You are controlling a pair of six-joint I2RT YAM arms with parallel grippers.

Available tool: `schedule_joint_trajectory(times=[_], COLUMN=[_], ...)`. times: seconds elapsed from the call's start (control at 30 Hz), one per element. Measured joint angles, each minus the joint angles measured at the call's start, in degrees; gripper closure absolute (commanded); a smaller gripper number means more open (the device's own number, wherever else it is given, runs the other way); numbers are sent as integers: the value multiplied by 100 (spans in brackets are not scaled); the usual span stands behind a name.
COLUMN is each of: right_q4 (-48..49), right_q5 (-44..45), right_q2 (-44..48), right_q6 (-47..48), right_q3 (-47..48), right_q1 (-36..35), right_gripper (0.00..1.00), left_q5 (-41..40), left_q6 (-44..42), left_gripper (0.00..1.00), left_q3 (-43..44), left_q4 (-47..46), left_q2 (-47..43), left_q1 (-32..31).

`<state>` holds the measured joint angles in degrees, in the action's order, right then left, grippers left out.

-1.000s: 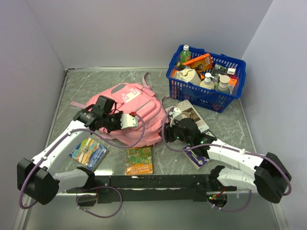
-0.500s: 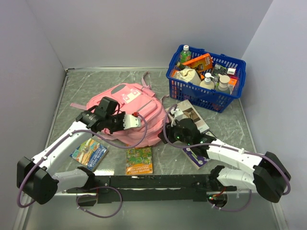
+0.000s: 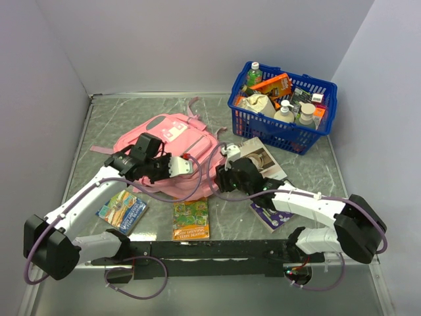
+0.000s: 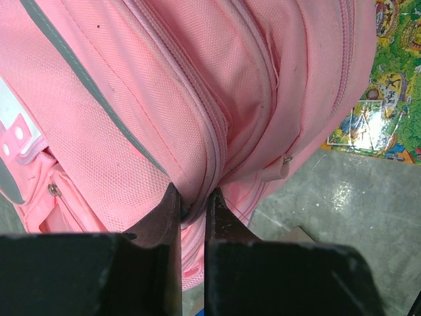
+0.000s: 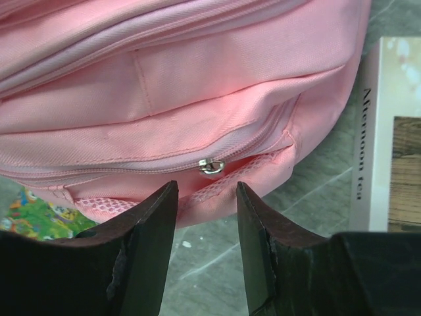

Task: Pack the student bag
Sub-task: Unzip the student bag at the center of the board.

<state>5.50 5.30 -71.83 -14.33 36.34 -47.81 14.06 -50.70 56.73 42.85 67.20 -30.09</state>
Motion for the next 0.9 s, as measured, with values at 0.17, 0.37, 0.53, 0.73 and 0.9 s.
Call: schedule_joint_trajectory(times=[0.17,0.37,0.53,0.73,0.9], right_q4=[-57,-92,-120,33,140], right_q5=[289,636,922,929,914], right_q2=[2,-337,-765,-1139,-1145], right_q6=[463,927,1202,1272,1187], right_q3=[87,315,625,728,717], right_q1=[-81,-216,-306,-306,-306], right_gripper=[51,45,46,94,100], left_q5=[2,0,-31,-92,-109], left_q6=[2,2,4,44,111], left_gripper=[99,99,99,99,99], left_q3=[0,0,24,146,245], left_q4=[-9,-7,39,221,343], left_q2=[11,57,101,122,125], left_q1=[-2,-11,-11,-11,-11])
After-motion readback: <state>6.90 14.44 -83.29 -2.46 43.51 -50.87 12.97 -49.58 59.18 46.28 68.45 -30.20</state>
